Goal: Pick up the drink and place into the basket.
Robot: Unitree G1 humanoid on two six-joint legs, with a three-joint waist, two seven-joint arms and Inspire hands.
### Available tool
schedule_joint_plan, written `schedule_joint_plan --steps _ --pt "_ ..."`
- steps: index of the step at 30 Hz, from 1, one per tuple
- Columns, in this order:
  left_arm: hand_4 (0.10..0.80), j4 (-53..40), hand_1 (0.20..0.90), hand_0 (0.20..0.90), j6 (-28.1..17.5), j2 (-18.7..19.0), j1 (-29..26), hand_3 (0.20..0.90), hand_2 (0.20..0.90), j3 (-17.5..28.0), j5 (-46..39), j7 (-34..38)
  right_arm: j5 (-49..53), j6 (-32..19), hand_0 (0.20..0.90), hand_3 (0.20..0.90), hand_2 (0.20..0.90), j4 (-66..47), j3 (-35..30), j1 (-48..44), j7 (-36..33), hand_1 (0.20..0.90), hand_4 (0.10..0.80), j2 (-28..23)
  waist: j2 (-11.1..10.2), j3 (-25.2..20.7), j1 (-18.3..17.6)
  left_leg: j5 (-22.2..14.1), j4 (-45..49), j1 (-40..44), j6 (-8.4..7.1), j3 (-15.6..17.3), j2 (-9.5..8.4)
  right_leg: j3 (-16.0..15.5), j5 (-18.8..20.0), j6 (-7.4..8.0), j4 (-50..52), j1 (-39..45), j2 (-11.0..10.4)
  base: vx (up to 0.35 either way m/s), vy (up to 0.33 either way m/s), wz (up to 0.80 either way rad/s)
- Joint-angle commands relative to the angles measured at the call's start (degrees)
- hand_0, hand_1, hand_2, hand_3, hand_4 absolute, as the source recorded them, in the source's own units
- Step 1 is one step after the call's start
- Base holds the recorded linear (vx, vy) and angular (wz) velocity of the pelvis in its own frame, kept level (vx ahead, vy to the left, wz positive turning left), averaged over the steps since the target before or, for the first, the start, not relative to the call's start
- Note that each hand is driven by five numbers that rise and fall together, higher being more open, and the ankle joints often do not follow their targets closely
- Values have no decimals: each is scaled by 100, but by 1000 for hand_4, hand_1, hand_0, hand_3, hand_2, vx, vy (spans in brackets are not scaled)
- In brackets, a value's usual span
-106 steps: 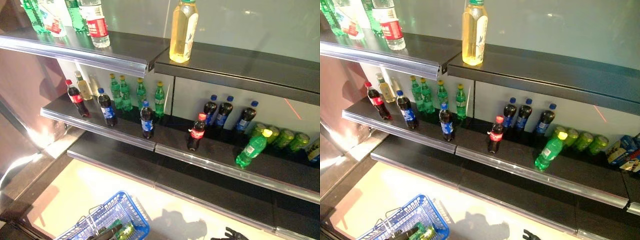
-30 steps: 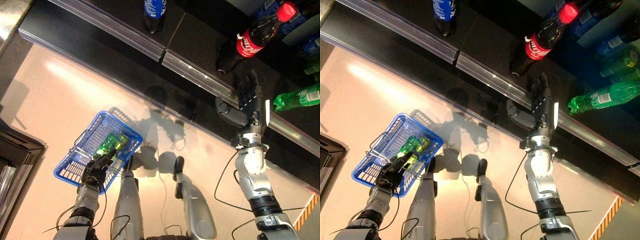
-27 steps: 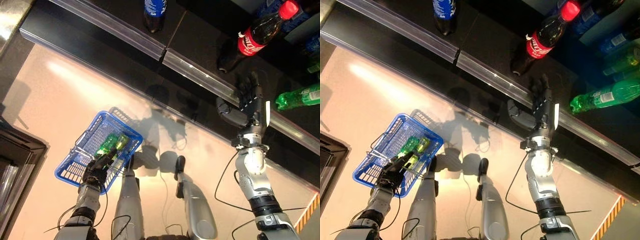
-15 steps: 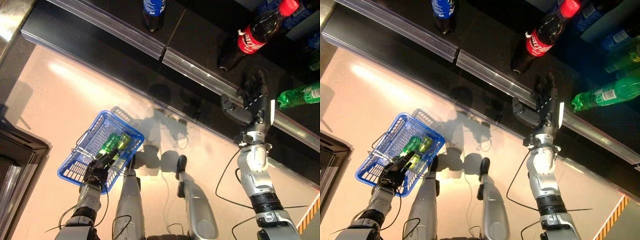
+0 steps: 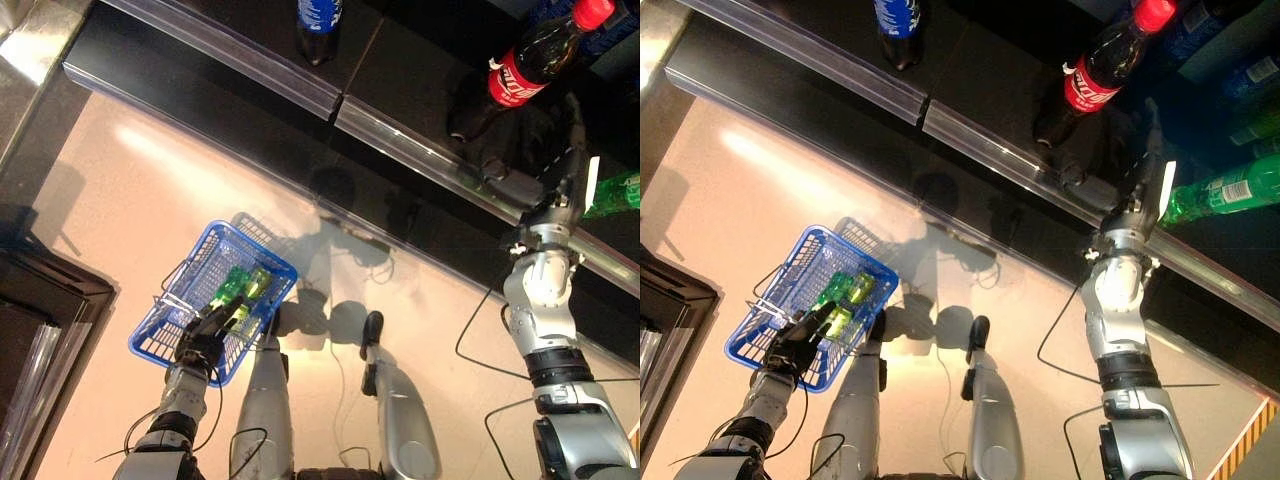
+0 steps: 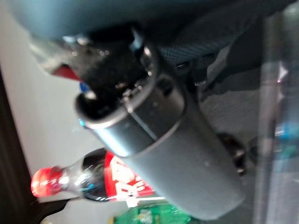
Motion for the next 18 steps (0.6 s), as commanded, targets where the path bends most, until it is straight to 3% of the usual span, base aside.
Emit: schedule_joint_plan --steps 1,18 --pt "100 -128 300 300 -219 214 579 200 300 -323 154 -376 35 -335 900 900 900 -217 -497 -431 -134 900 800 -727 55 -456 66 -182 84 -16 205 -71 45 -125 52 252 103 67 -629 34 -12 2" --pt "100 -170 300 300 -129 328 580 200 300 -472 156 -413 299 -21 900 900 900 528 -160 -1127 65 900 800 -1210 101 -381 216 -219 88 28 220 -116 9 -197 22 247 150 87 -634 5 -5 2"
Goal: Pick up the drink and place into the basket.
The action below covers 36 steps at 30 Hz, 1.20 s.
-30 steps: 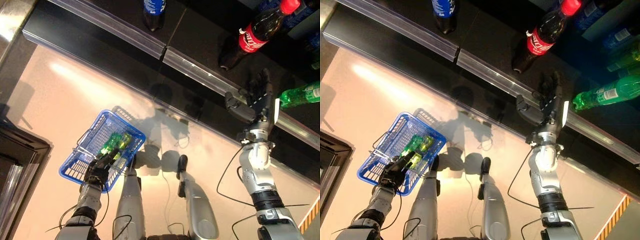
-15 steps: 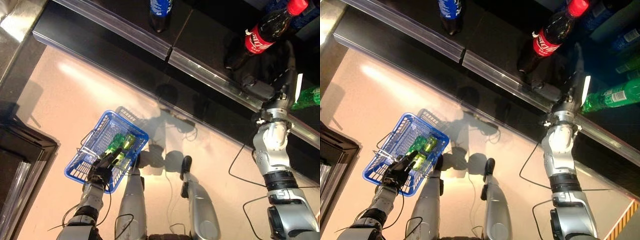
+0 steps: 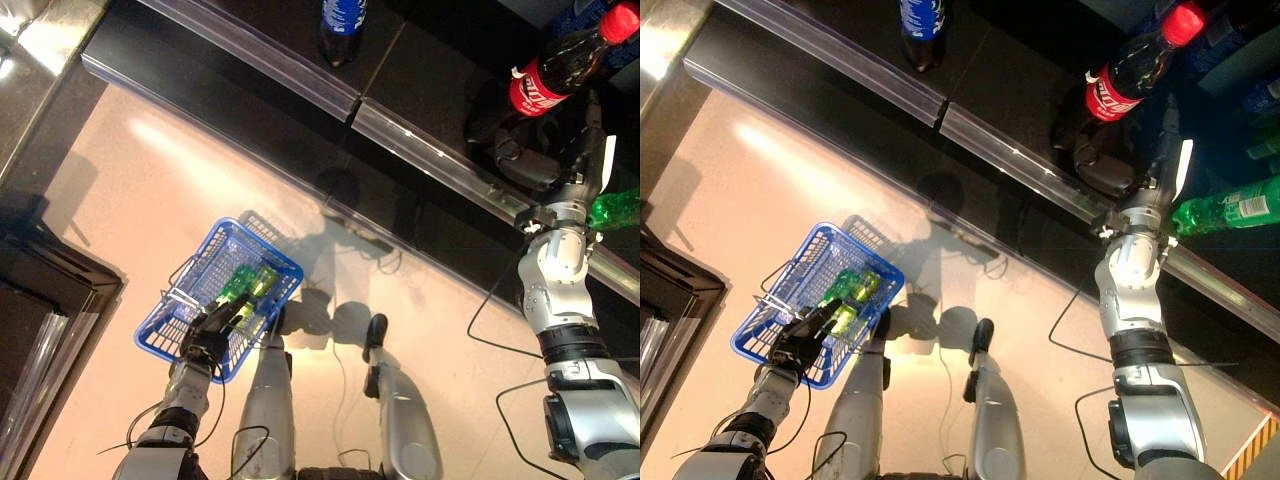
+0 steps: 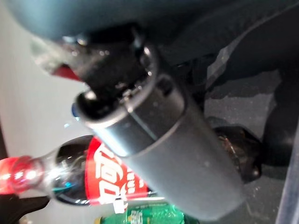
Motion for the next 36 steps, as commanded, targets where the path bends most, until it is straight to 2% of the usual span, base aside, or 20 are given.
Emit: schedule_joint_plan --steps 1,18,27,28,36 --pt "100 -174 300 300 -195 316 687 200 300 -275 156 -391 194 -379 900 900 900 -297 -180 -459 43 900 800 -891 75 -396 72 -222 101 29 198 -49 89 -74 33 219 196 10 -574 0 0 0" --pt "100 -223 300 300 -175 365 661 200 300 -415 151 -407 317 -189 900 900 900 204 222 -1095 288 900 800 -1068 117 -341 200 -216 22 86 227 -74 44 -132 60 226 177 31 -607 0 0 0" --pt "100 -202 300 300 -146 382 663 200 300 -449 209 -450 360 -250 900 900 900 109 429 -1330 684 900 800 -1007 119 -372 254 -214 -32 144 236 -88 13 -164 65 225 140 81 -611 0 0 0" --pt "100 -197 300 300 -140 387 657 200 300 -449 212 -454 358 -242 300 200 300 66 453 -1352 700 300 100 -1000 115 -379 257 -217 -34 148 235 -88 11 -166 62 224 133 90 -611 0 0 0" --pt "100 -162 300 300 -166 384 693 200 300 -459 217 -517 396 -242 300 200 300 96 479 -1347 697 300 100 -992 129 -390 260 -214 -51 183 241 -82 4 -152 69 221 132 113 -614 0 0 0"
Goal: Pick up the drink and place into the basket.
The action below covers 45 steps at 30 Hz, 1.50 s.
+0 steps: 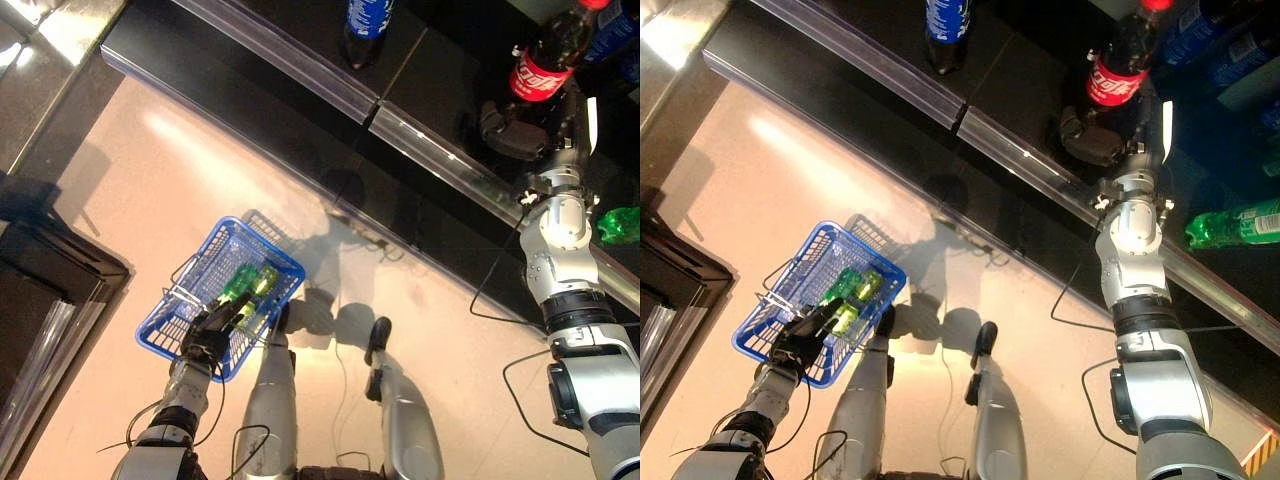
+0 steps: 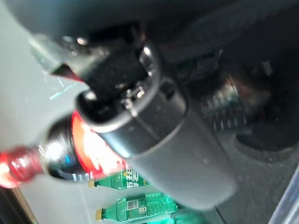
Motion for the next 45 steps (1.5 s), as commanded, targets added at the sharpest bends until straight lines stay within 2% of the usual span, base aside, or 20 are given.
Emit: schedule_joint_plan --steps 1,28,37,45 --pt "100 -169 300 300 -195 340 716 200 300 -401 221 -422 197 -508 300 200 300 -414 -120 -477 -41 300 100 -737 109 -394 67 -215 -67 175 233 -34 36 -112 49 190 175 29 -600 0 0 0" --pt "100 -240 300 300 -208 361 717 200 300 -437 166 -419 92 -573 300 200 300 -593 -90 -398 44 300 100 -658 136 -428 57 -158 -345 403 248 35 39 -146 64 209 42 192 -587 0 -1 0" --pt "100 -460 300 300 -235 282 1018 200 300 -244 187 -627 -662 -432 300 200 300 -1377 -70 316 127 300 100 -554 154 -1077 64 71 -1330 1295 158 215 86 -334 37 261 -601 1092 -497 43 -32 8" --pt "100 -816 300 300 -234 -15 1496 200 300 -25 458 -862 -1190 -199 300 200 300 -2383 -145 1479 284 300 100 -375 80 -2036 -3 380 -2102 2187 125 342 130 -395 136 303 -1114 1908 -367 157 5 2"
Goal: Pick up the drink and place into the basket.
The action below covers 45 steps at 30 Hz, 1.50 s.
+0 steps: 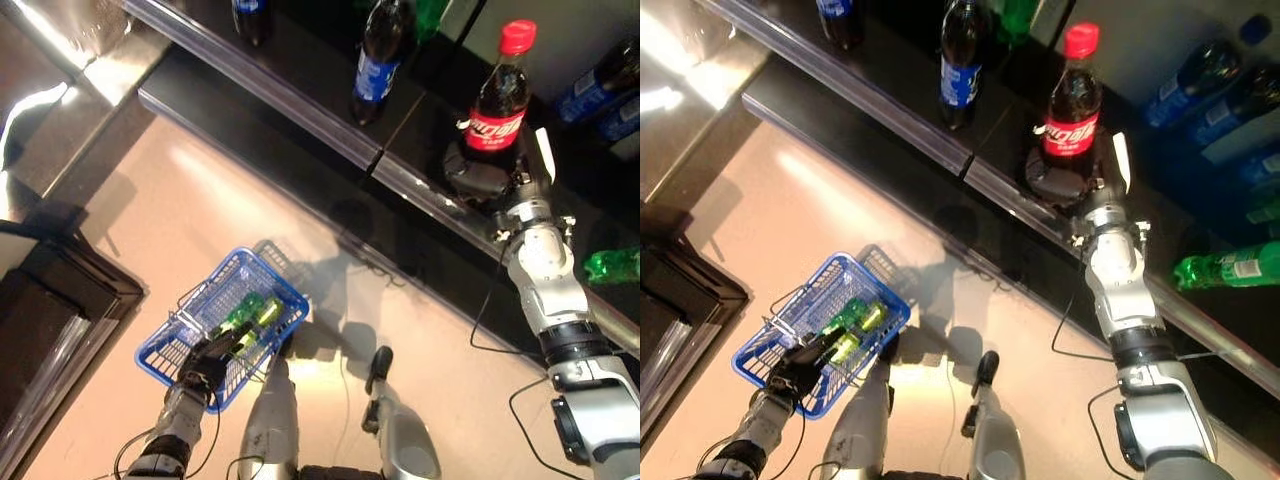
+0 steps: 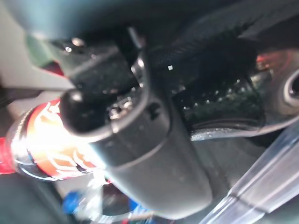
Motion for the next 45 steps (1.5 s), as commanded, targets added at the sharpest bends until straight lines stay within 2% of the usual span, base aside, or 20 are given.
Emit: schedule_joint_plan --steps 1,8,13,19,26,32,45 --pt "100 -529 300 300 -435 -51 579 200 300 -127 73 -752 -183 -618 300 200 300 -810 -325 303 -24 300 100 -255 46 -2218 -98 11 -498 251 111 329 191 -101 -85 245 146 49 -323 170 17 2" --pt "100 -1012 300 300 -384 -286 707 200 300 -122 -35 -1063 -429 -657 300 200 300 -1279 -388 1001 319 300 100 106 94 -2619 -149 -37 -531 577 87 417 210 -214 -123 240 29 503 -305 118 32 12" --pt "100 -1602 300 300 -289 -395 736 200 300 -208 -265 -1296 -349 -682 300 200 300 -1528 -458 1251 549 300 100 233 115 -2690 -138 -69 -531 737 84 423 229 -272 -152 233 20 657 -307 32 23 5" --pt "100 -2611 300 300 -214 -463 774 200 300 -523 -436 -1669 -212 -714 300 200 300 -1738 -291 1313 669 300 100 399 115 -2703 -13 -94 -531 895 67 457 288 -420 -154 240 -34 833 -335 -20 2 8" --pt "100 -4044 300 300 4 -349 998 200 300 -850 -625 -2078 138 -817 300 200 300 -2118 -234 1633 871 300 100 395 109 -2690 73 -83 -531 908 72 397 313 -507 -184 221 -13 908 -326 0 -4 4" --pt "100 -4947 300 300 142 -133 824 200 300 -1278 -773 -2174 246 -766 300 200 300 -2166 30 1511 799 300 100 470 117 -2663 178 -92 -531 907 71 291 306 -616 -204 231 -29 994 -336 -26 -9 4" --pt "100 -6217 300 300 399 122 511 200 300 -1737 -1062 -2199 501 -693 300 200 300 -2487 633 1527 1014 300 100 557 127 -2692 241 -58 -531 858 63 220 283 -718 -194 266 -40 1032 -371 -2 -5 12"
